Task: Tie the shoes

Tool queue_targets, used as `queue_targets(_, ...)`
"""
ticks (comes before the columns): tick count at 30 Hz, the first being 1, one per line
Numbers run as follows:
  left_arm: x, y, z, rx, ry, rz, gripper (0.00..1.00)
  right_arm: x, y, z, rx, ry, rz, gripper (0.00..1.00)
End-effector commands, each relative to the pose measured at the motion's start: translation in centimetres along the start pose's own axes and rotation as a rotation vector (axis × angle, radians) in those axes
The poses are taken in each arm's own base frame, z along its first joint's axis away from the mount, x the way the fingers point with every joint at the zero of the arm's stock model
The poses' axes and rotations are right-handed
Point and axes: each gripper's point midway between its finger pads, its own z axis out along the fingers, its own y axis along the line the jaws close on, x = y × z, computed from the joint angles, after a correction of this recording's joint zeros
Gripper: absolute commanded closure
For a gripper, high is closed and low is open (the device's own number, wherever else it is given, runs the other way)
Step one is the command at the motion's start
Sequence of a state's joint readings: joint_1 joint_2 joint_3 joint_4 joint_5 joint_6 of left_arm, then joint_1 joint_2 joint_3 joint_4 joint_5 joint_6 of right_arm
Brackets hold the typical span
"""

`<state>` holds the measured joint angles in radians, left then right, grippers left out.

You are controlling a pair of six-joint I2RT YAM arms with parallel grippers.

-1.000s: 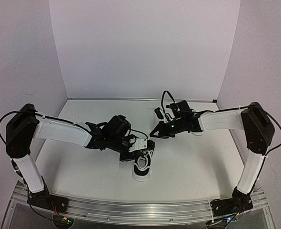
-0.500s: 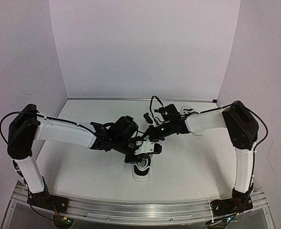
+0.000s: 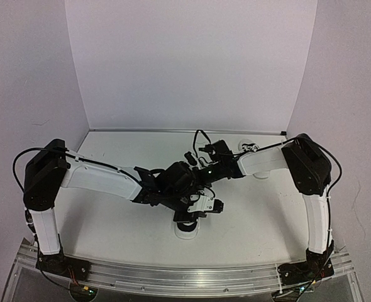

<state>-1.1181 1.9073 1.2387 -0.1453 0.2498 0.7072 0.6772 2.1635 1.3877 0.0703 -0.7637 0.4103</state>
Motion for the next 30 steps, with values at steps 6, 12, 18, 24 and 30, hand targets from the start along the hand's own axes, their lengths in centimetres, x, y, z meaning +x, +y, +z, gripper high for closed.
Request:
queue_targets(6, -3.5, -0.6, 0.5, 0.04, -0.087, 0.056, 1.0, -2.1, 1.6, 1.1, -0.06, -0.049, -0.055, 1.0)
queue_targets(12, -3.2, 0.3, 1.1, 0.011, -0.058, 0.029, 0.94, -2.0, 3.3, 0.9, -0.106, -0.037, -0.076, 1.0)
queue_targets(18, -3.2, 0.4, -0.5, -0.004, -0.049, 0.013, 0.68, -1.9, 5.0, -0.4, -0.145, -0.026, -0.079, 0.89)
queue_targets(24, -4.0, -0.1, -3.1, 0.021, -0.088, -0.019, 0.55, -1.7, 7.2, -2.3, -0.194, -0.013, -0.108, 0.56)
queue_targets(30, -4.4, 1.2, -7.6, 0.028, -0.203, -0.122, 0.5, -4.4, 7.2, -6.6, -0.138, -0.106, -0.127, 0.25)
